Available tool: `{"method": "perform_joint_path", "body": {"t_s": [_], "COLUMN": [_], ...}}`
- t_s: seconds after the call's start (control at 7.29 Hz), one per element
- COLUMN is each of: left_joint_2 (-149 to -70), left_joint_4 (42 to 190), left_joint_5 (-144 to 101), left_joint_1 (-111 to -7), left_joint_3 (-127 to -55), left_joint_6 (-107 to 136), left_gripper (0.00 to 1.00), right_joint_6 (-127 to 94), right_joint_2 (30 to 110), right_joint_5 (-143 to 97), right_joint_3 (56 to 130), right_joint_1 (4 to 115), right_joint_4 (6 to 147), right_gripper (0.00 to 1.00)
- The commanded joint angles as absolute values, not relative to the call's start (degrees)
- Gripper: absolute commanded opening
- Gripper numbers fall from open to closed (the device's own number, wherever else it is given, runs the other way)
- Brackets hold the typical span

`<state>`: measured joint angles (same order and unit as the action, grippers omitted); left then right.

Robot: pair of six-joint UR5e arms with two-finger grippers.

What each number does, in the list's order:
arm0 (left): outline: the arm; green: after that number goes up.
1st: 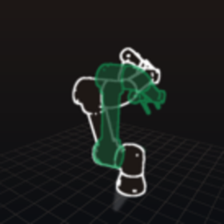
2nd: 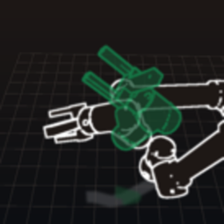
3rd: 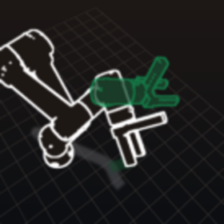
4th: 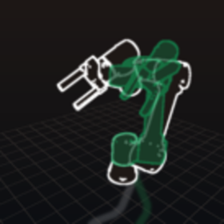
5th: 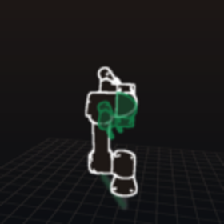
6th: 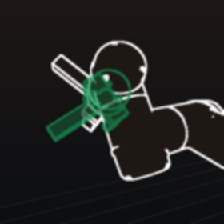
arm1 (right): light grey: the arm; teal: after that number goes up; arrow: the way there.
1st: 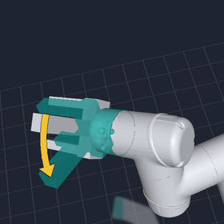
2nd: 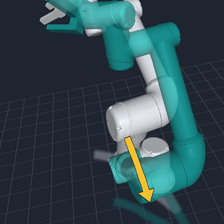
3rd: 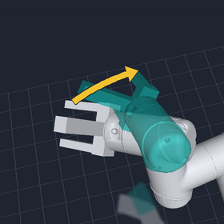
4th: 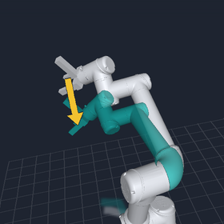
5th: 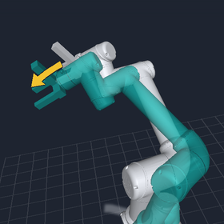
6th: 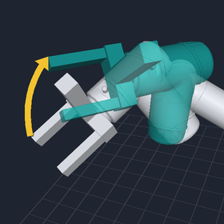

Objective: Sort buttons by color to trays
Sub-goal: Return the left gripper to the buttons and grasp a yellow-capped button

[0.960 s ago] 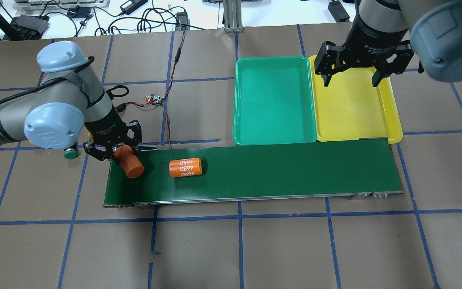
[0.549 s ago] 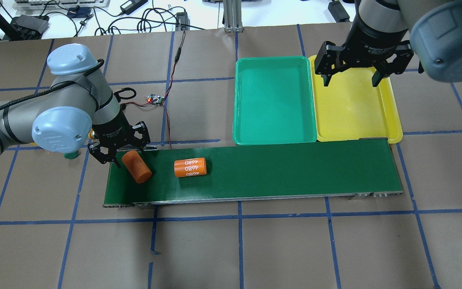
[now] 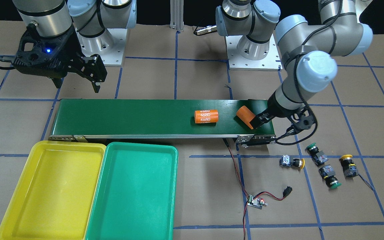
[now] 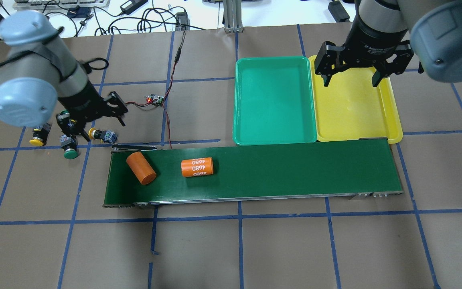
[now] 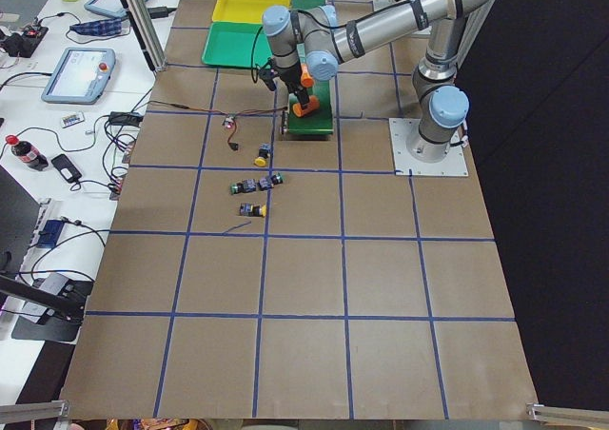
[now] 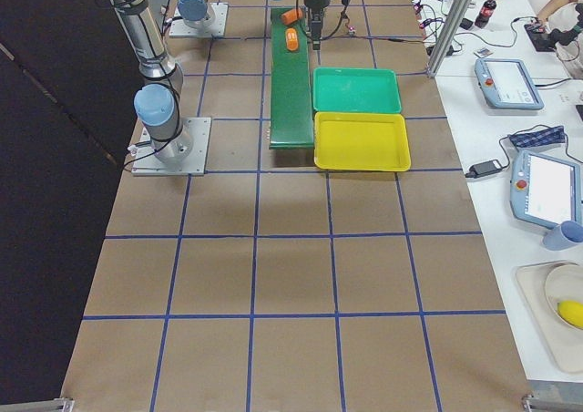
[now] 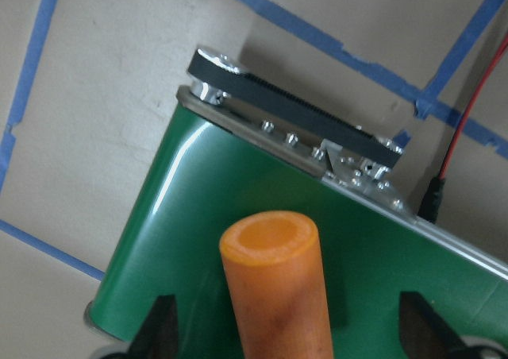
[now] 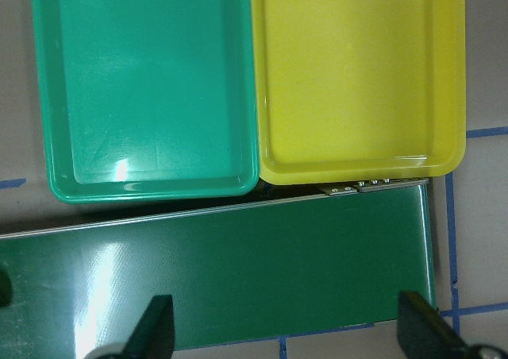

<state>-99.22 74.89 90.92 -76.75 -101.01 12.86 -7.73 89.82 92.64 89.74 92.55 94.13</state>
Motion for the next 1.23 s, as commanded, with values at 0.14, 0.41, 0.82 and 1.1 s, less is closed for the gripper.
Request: {"method": "perform_joint_path", "body": {"t_s": [0.14, 0.41, 0.82, 1.1], "left_joint_2": [-105.96, -112.29, -120.03, -124.17], "left_joint_4": [69.22, 67.15, 63.67, 58.89], "left_joint_5": [90.88, 90.79, 90.88, 90.36], "left_joint_1": [-61.83, -57.85, -55.73, -55.02], "left_joint_3": [-95.20, -90.47, -87.27, -87.02], "left_joint_6": [-12.77, -23.59, -33.81, -34.80], "left_gripper": [1.00, 1.00, 1.00, 1.00], "right_joint_6": [-7.74, -7.73, -7.73, -7.73], "right_joint_2": [89.82, 89.82, 89.82, 89.82], "right_joint_5": [92.64, 92.64, 92.64, 92.64], "right_joint_3": [89.74, 89.74, 89.74, 89.74], "right_joint_1": [92.55, 92.55, 92.55, 92.55], "right_joint_4": [94.13, 94.13, 94.13, 94.13], "right_gripper": [1.00, 1.00, 1.00, 1.00]}}
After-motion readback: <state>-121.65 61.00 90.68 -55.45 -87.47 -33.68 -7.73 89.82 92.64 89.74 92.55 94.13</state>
